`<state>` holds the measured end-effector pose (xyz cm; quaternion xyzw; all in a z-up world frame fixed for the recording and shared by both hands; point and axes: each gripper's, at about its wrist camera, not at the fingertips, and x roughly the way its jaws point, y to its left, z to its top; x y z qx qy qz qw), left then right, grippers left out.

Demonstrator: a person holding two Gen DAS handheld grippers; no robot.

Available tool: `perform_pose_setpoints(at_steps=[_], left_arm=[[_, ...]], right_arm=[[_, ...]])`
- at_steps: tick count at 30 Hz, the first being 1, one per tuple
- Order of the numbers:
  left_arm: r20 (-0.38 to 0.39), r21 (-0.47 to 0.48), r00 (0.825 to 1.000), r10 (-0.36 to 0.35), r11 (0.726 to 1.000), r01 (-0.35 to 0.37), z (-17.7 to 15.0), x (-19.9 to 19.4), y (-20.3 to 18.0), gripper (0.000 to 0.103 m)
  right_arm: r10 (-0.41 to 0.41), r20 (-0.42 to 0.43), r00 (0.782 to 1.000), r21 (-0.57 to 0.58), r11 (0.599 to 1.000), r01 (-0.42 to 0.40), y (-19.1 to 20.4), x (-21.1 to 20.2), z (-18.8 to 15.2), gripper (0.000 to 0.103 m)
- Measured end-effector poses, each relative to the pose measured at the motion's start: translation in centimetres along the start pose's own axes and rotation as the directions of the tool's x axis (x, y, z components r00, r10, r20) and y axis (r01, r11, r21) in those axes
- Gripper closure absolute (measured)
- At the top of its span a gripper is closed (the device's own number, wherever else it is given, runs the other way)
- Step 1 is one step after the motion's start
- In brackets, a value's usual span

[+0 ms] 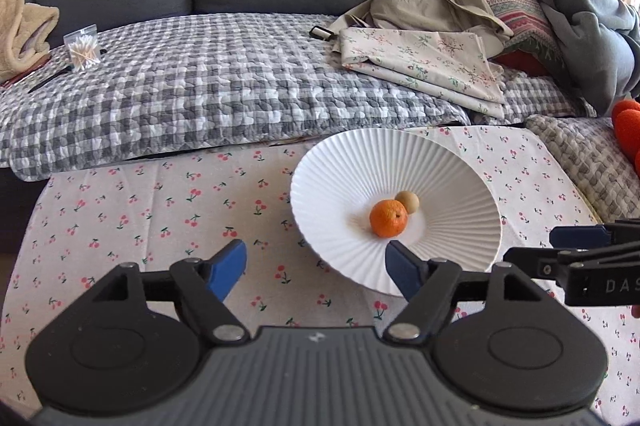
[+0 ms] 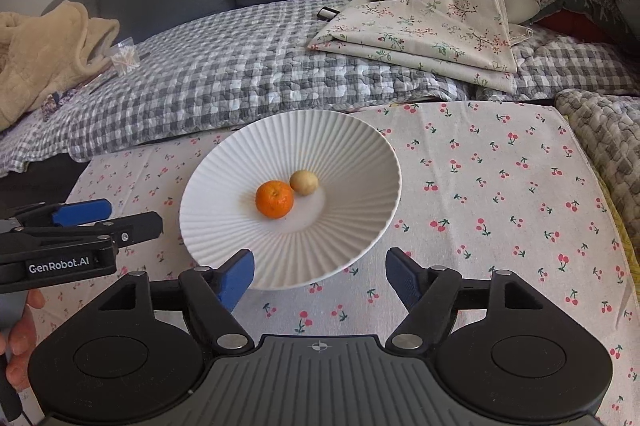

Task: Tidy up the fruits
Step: 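Move both open tools back toward the remaining fruits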

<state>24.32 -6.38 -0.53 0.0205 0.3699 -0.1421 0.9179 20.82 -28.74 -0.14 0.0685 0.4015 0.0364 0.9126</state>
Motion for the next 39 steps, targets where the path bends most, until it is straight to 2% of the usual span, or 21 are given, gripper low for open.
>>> perform_pose_setpoints(at_steps=[5,9,15,19,24,32,39], left_arm=[[-0.001,-0.003,1.0,0.03,1.0,-0.03,-1.1,-2.5,0.1,0.013],[-0.018,-0.015,0.999,0.042,0.999,-0.043,-1.9,-4.2,0.2,0.01],[0.001,-0.074,0.999,0.055,0.996,-0.054,-3.2,-7.2,1.6,0.002],[0.005,-0.103,0.998,0.062,0.993,-0.061,-4.5,-8.8,2.6,0.001],[-0.007,-0.131,0.999,0.047,0.99,-0.048,-6.5,-10.2,3.4,0.001],[-0.005,-0.087,0.997,0.078,0.993,-0.079,-9.6,-11.9,3.3,0.001],[-0.025,-0.183,0.997,0.075,0.98,-0.078,-11.7,-11.9,5.2,0.001]], right_arm=[[0.003,0.0,1.0,0.004,1.0,-0.003,0.5,-1.9,-0.8,0.019],[0.012,0.004,1.0,0.016,1.0,-0.012,1.0,-3.7,-1.6,0.013],[0.016,0.012,1.0,0.008,1.0,-0.016,2.1,-6.6,-3.1,0.006],[0.024,0.009,1.0,0.004,1.0,-0.024,2.9,-8.5,-4.5,0.001],[0.018,-0.008,1.0,-0.006,1.0,-0.018,3.8,-9.7,-6.4,0.001],[0.033,-0.018,0.999,-0.06,0.998,-0.034,5.2,-10.4,-9.5,0.001],[0.033,-0.035,0.999,-0.039,0.999,-0.034,4.5,-9.9,-10.4,0.001]])
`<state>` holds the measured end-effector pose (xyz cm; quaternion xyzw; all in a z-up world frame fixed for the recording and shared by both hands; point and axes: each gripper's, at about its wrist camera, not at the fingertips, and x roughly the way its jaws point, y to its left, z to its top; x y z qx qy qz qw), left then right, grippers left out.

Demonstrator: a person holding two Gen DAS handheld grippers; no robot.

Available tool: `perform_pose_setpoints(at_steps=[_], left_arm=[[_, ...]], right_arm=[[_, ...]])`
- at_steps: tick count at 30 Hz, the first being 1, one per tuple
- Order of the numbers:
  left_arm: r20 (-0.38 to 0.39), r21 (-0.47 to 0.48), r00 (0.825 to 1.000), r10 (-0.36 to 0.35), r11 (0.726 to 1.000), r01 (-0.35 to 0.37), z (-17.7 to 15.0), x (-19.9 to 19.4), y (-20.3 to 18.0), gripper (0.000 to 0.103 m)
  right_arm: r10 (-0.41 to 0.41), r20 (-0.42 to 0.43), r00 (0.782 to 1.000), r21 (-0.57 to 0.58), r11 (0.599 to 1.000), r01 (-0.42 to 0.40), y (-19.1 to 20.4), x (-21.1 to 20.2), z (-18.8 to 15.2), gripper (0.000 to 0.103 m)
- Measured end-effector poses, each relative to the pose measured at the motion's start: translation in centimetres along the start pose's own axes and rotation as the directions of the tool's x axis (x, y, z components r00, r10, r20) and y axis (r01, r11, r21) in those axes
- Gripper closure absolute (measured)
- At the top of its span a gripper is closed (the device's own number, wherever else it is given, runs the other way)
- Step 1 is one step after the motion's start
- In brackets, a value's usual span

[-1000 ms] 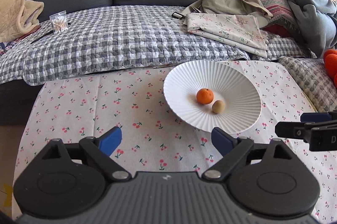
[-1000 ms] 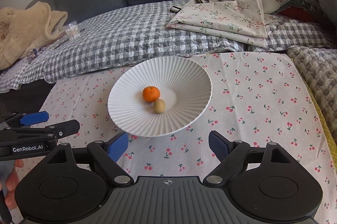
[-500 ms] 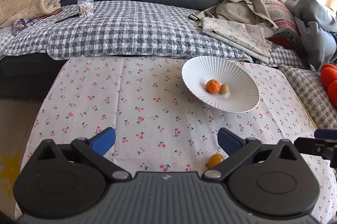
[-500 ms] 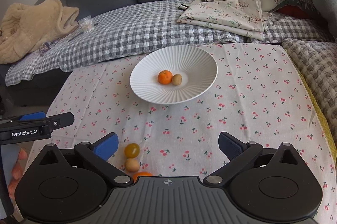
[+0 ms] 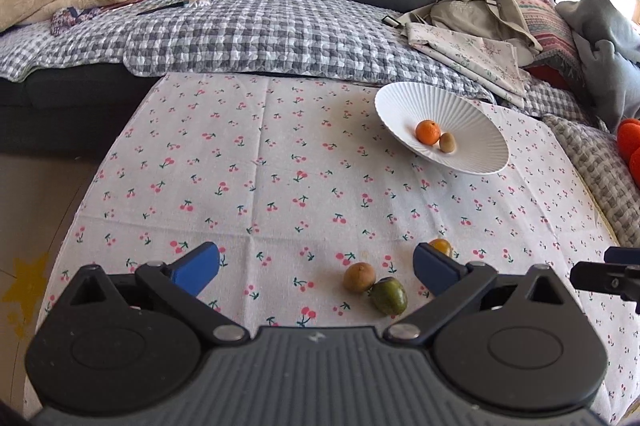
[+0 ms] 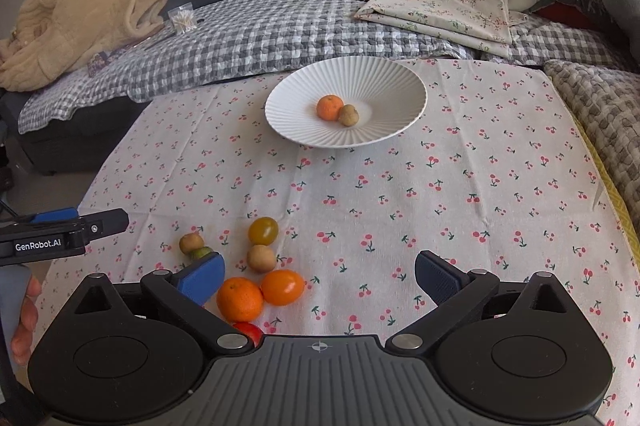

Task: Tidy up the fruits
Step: 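Move both open tools back toward the remaining fruits, then grasp a green lime with the left tool while the right tool grasps a red tomato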

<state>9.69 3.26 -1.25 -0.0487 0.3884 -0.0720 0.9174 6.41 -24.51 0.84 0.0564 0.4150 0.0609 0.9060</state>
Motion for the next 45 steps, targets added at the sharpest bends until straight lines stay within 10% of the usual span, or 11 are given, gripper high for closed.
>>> perform_pose_setpoints(at_steps=[20,45], left_arm=[[-0.168,0.306,0.984,-0.061,0.946,0.111,-7.0,1.6,-5.0,0.008],[-0.199,0.332,0.977,-0.08,0.932,0.144,-7.9,3.4,-5.4,0.073]], right_arm=[[0.1,-0.173,0.98,-0.08,0.99,-0.115,2.9,3.8,-3.2,0.005],[0.105,-0.264,0.959,-0.13,0.981,-0.143,4.8,7.5,-4.9,0.06]])
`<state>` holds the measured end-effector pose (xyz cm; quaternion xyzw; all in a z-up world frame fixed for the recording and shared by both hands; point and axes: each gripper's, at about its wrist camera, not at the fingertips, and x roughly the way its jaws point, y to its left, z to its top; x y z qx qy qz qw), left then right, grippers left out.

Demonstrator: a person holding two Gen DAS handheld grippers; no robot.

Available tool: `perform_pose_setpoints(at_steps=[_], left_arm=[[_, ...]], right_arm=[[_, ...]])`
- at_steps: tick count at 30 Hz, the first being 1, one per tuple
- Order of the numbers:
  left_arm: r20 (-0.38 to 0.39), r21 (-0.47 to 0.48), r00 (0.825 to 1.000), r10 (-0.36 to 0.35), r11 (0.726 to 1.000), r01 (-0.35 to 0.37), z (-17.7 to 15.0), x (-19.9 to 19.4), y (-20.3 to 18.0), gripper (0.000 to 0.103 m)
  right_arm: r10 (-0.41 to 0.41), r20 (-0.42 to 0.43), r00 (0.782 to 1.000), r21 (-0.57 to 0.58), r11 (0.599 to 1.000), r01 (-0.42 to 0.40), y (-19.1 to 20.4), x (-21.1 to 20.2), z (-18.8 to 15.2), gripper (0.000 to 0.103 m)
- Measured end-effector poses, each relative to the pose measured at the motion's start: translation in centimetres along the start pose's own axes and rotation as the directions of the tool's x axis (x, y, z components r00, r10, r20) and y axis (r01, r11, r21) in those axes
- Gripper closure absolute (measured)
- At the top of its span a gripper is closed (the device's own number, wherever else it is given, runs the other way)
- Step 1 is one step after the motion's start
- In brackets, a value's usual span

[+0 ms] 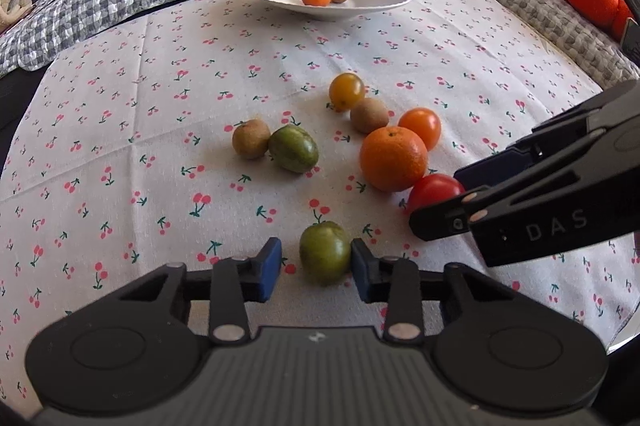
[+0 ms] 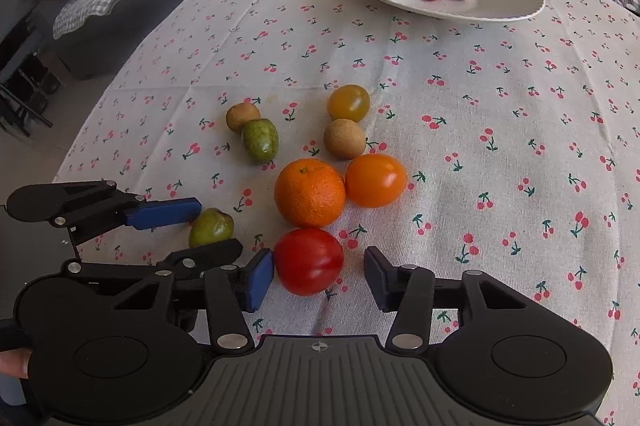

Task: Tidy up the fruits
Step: 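Grasp a green lime with the left tool while the right tool grasps a red tomato, then carry the lime and tomato into the white bowl and open both tools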

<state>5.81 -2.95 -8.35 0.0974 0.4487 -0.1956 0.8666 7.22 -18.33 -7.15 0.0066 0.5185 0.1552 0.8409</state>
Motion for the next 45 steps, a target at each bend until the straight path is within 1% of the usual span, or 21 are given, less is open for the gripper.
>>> perform_pose_setpoints(at_steps=[2,3,9,17,24,29,33,38,43,45], left_arm=[[0.002,0.007,1.0,-0.001,1.0,0.001,0.0,0.0,0.0,0.078],[0.002,0.008,1.0,-0.001,1.0,0.001,0.0,0.0,0.0,0.078],[0.007,0.004,1.0,0.011,1.0,-0.011,0.1,-0.1,0.1,0.078],[0.036,-0.01,0.999,0.019,1.0,-0.019,0.7,-0.9,0.6,0.078],[0.082,-0.059,0.996,0.023,0.998,-0.018,1.9,-2.0,2.2,0.078],[0.111,-0.087,0.993,0.031,0.996,-0.021,3.1,-2.1,3.2,0.078],[0.144,-0.096,0.989,0.033,0.995,-0.02,4.5,-2.3,3.6,0.078],[0.188,-0.088,0.981,0.046,0.996,-0.03,7.0,-2.1,3.4,0.078],[0.216,-0.063,0.975,0.053,0.997,-0.04,10.1,-0.9,2.3,0.078],[0.228,-0.063,0.972,0.046,0.998,-0.033,11.4,-0.4,1.8,0.078]], right_arm=[[-0.001,0.0,1.0,-0.02,1.0,0.001,0.3,0.1,0.0,0.064],[-0.001,0.002,1.0,-0.027,1.0,0.001,0.4,0.1,0.0,0.067],[-0.017,0.004,1.0,-0.053,0.998,0.018,0.7,-0.1,0.0,0.067],[-0.02,0.013,1.0,-0.036,0.999,0.02,0.2,-1.0,0.2,0.067],[-0.025,0.049,0.998,0.017,1.0,0.025,-1.2,-2.5,0.8,0.067],[-0.027,0.083,0.996,0.043,0.999,0.023,-2.1,-3.5,1.5,0.067],[-0.032,0.11,0.993,0.069,0.997,0.024,-2.9,-4.2,2.3,0.067],[-0.058,0.153,0.987,0.102,0.994,0.042,-4.4,-4.9,3.9,0.067],[-0.102,0.206,0.973,0.142,0.987,0.074,-6.5,-5.3,6.3,0.067],[-0.118,0.22,0.968,0.162,0.983,0.083,-7.3,-5.4,7.3,0.067]])
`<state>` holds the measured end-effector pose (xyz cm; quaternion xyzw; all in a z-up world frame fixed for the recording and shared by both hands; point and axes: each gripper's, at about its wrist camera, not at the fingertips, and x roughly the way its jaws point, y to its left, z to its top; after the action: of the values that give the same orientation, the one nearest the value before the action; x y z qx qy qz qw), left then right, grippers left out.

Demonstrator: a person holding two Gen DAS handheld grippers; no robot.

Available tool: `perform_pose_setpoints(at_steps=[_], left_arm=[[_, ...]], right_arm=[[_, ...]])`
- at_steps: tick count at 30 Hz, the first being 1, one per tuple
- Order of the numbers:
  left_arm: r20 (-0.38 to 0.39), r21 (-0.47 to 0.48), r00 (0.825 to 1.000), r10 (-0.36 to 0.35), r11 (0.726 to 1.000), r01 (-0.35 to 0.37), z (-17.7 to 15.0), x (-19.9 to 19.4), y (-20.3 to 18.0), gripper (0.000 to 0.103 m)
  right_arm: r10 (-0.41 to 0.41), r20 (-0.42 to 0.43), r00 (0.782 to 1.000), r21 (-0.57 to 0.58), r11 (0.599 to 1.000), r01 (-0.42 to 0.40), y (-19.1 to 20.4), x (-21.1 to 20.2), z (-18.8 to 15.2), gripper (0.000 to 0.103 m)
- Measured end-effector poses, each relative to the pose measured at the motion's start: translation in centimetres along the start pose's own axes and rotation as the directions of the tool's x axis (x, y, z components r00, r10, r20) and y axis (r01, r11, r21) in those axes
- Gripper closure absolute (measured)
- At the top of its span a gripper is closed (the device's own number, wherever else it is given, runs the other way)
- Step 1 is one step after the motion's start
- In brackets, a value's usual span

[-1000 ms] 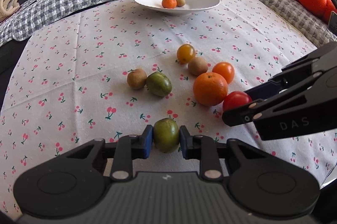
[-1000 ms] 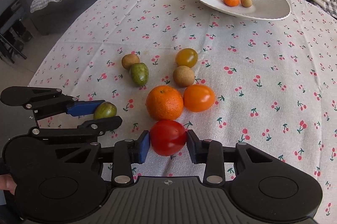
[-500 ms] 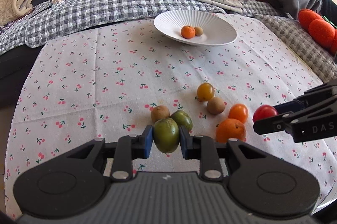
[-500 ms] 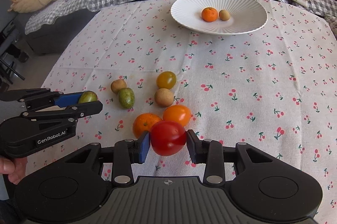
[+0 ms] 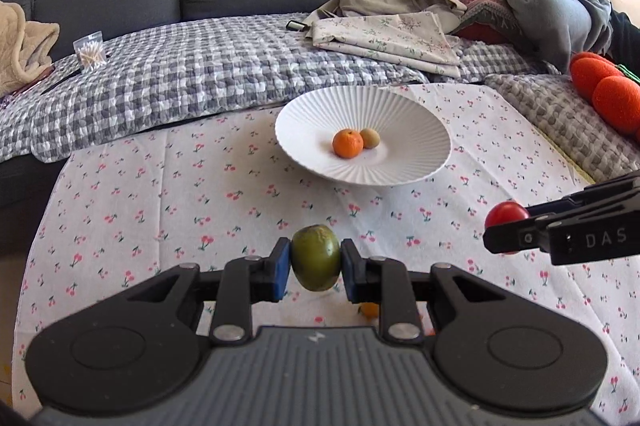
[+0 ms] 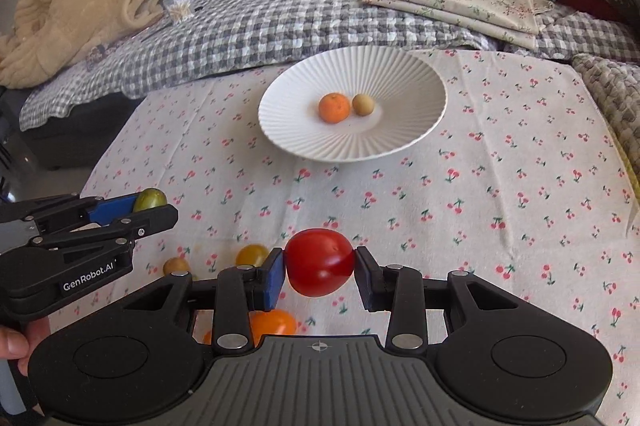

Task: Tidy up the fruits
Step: 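Carry the lime and tomato into the white bowl and open both tools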

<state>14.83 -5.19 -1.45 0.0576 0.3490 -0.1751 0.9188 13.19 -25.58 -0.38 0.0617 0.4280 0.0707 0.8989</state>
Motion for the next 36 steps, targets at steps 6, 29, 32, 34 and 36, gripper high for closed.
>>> perform_pose_setpoints(at_steps=[6,29,32,34,36], left_arm=[[0.036,0.035,0.999,-0.023,0.999,0.021,2.7,2.3,-2.3,0.078],[0.007,0.102,0.999,-0.04,0.994,0.039,5.8,12.4,-4.6,0.078],[0.005,0.114,0.999,-0.034,0.993,0.034,5.6,12.8,-4.6,0.078],[0.001,0.112,1.0,-0.03,0.993,0.03,5.5,12.9,-4.4,0.077],[0.011,0.106,0.999,-0.031,0.994,0.029,5.6,12.7,-4.1,0.075]], right_arm=[[-0.036,0.049,0.998,0.047,0.998,0.034,-1.8,1.6,3.2,0.067],[-0.103,0.027,0.994,0.078,0.992,0.1,-4.0,9.7,7.9,0.067],[-0.095,0.032,0.995,0.092,0.992,0.092,-4.3,9.6,7.8,0.066],[-0.098,0.038,0.995,0.098,0.991,0.093,-4.4,9.4,7.8,0.066],[-0.093,0.042,0.995,0.103,0.991,0.088,-4.6,9.1,7.7,0.066]])
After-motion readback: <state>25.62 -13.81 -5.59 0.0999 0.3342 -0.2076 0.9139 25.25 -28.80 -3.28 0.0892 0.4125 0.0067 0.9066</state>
